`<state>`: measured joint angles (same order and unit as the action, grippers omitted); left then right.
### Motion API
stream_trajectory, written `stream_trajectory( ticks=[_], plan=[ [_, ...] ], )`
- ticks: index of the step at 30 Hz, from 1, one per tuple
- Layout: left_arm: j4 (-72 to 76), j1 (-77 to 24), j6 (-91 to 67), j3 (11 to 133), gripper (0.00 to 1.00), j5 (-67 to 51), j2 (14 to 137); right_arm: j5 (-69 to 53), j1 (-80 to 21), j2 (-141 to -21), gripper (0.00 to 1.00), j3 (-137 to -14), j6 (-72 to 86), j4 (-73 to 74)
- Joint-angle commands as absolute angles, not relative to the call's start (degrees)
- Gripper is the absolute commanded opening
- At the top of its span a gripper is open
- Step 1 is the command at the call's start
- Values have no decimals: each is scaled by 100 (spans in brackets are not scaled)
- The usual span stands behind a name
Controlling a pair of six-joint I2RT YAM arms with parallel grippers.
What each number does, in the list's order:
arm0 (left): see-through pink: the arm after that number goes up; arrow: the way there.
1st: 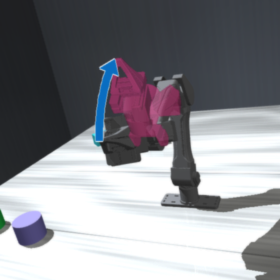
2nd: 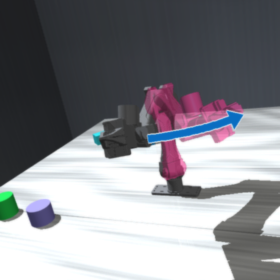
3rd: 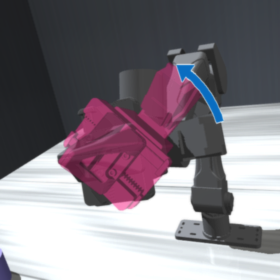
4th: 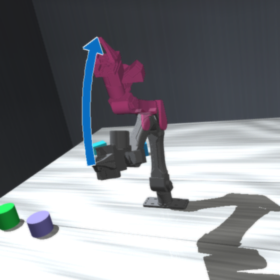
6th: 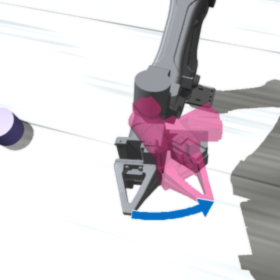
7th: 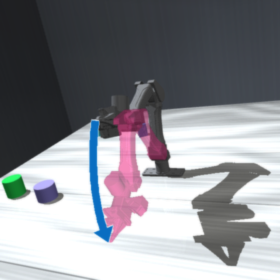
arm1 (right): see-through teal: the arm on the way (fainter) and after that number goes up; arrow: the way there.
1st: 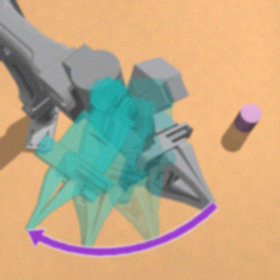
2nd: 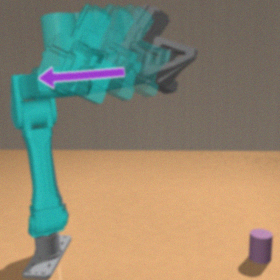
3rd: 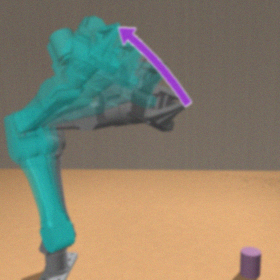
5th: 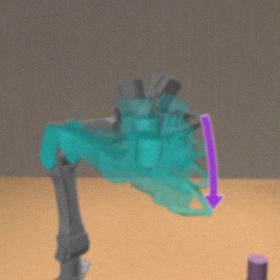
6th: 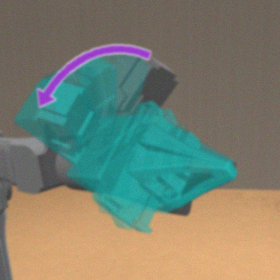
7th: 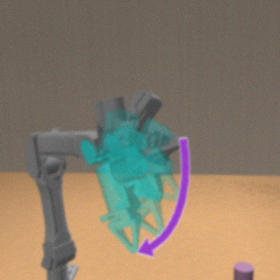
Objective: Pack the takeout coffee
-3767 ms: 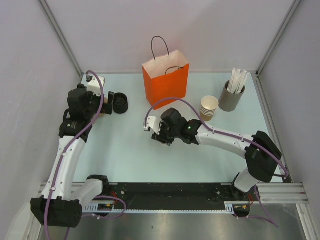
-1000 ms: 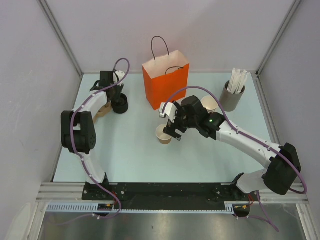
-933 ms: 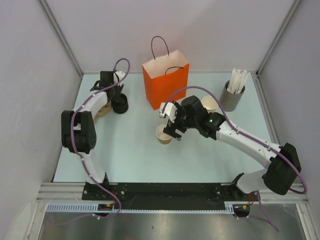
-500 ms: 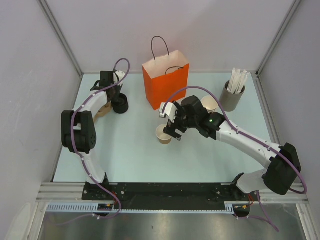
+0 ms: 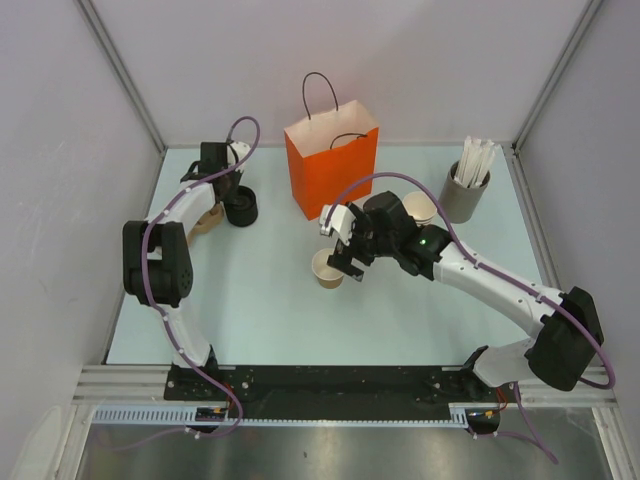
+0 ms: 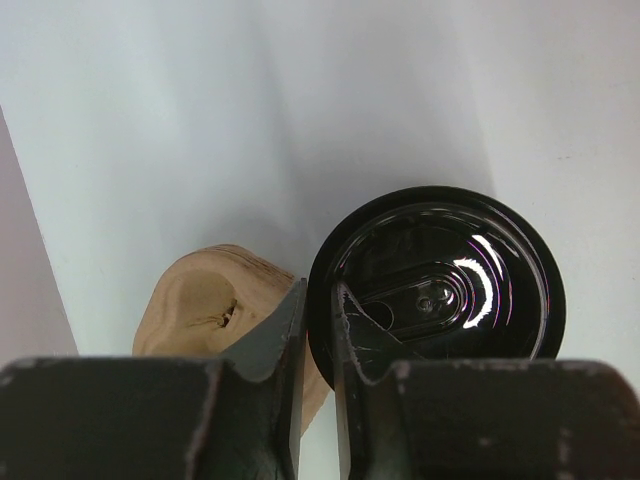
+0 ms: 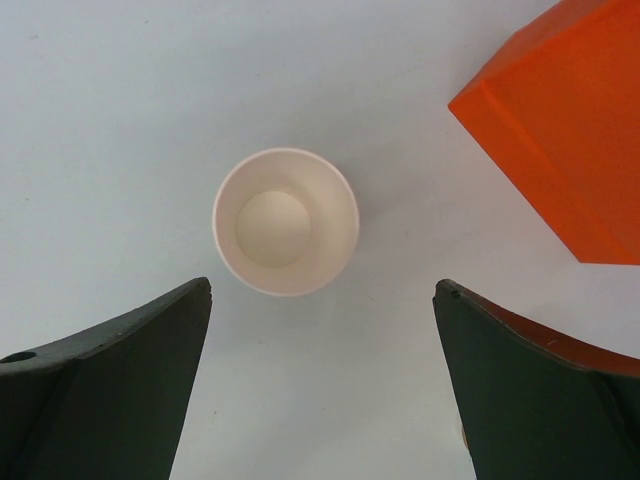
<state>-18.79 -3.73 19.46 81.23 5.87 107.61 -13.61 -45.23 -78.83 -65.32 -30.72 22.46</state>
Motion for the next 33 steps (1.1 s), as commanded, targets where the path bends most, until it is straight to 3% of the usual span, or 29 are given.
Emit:
stream_trajectory(
  ticks=[1,33],
  plan=[
    [-1881,-369,1863,8323,16,659,10661,-1397,-4500,-7682,98,-6495,-3146,2188],
    [-2584,-202,1503,8500,14,-281,9687,-1529,-4517,-7629,98,-6495,-3243,2276]
  ],
)
